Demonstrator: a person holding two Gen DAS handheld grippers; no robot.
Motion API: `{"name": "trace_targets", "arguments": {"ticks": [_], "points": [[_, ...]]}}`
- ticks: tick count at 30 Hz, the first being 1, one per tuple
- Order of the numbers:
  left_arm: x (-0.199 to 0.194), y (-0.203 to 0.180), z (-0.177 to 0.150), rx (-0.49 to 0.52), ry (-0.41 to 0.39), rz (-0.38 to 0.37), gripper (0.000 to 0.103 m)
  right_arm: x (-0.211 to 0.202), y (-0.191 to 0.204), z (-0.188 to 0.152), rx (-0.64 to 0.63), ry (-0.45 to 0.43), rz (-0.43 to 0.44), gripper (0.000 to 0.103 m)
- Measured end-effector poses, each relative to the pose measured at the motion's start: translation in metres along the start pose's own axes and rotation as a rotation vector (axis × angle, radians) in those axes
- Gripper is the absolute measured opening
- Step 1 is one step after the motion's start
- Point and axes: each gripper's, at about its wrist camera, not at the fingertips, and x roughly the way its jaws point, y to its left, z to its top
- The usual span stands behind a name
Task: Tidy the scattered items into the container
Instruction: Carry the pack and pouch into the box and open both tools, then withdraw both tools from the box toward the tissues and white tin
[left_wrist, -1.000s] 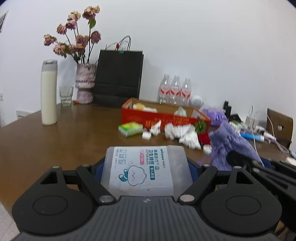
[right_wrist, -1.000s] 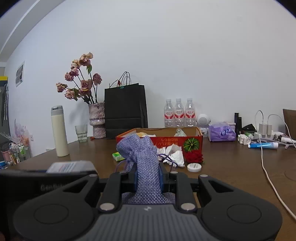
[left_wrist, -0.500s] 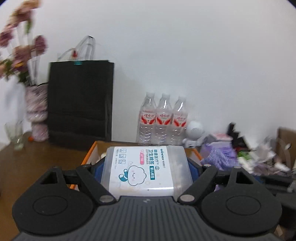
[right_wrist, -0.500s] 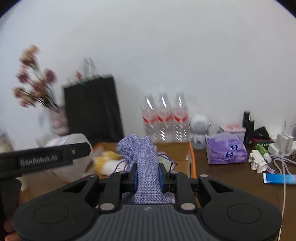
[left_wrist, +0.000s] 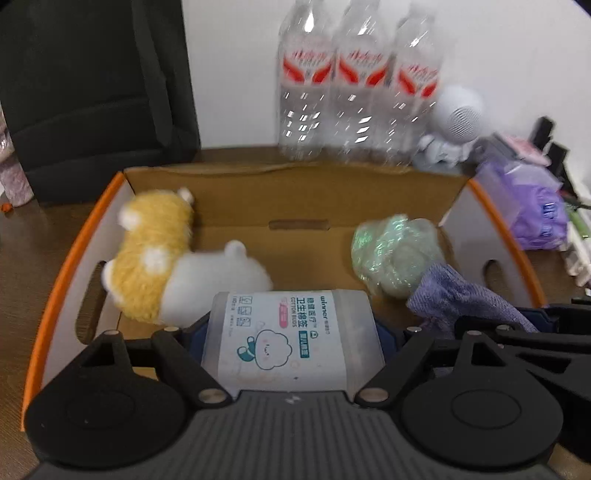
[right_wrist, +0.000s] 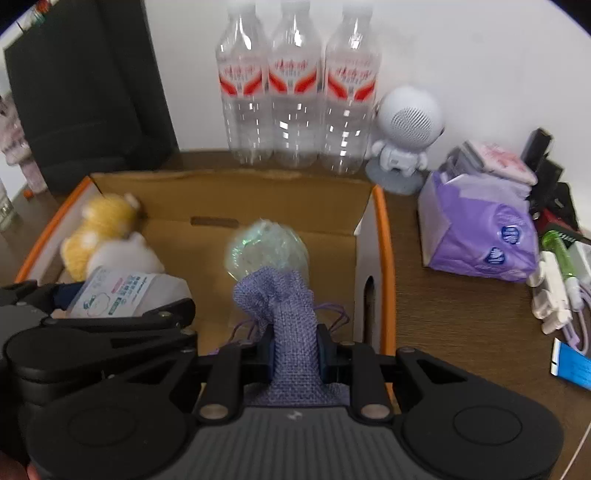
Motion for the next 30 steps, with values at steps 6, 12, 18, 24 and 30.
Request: {"name": "trace_targets", "arguments": {"ticks": [6,12,18,24,30], "points": [[0.016,0.007,0.006,-0.033,0.130,0.005,0.084,0.022,-0.002,0.010,0.019,0.088,-0.001,0.021],[-0.005,0.017,0.014,-0.033,0.142,-0.009,0.085,0.014,-0.004,0.019,0.046,0.172,0.047,0.030],[-0.069,0.032,0.041,0.009,0.133,0.003,0.103,-0.036,-0.014,0.036,0.096,0.187,0.088,0.058],[-0.129,0.045,0.052,0.010,0.150,0.022,0.103,-0.102,-0.007,0.040,0.073,0.155,0.087,0.076],[-0.186,0.047,0.042,0.004,0.082,0.007,0.103,-0.162,0.006,0.034,0.060,0.086,0.101,0.078]]}}
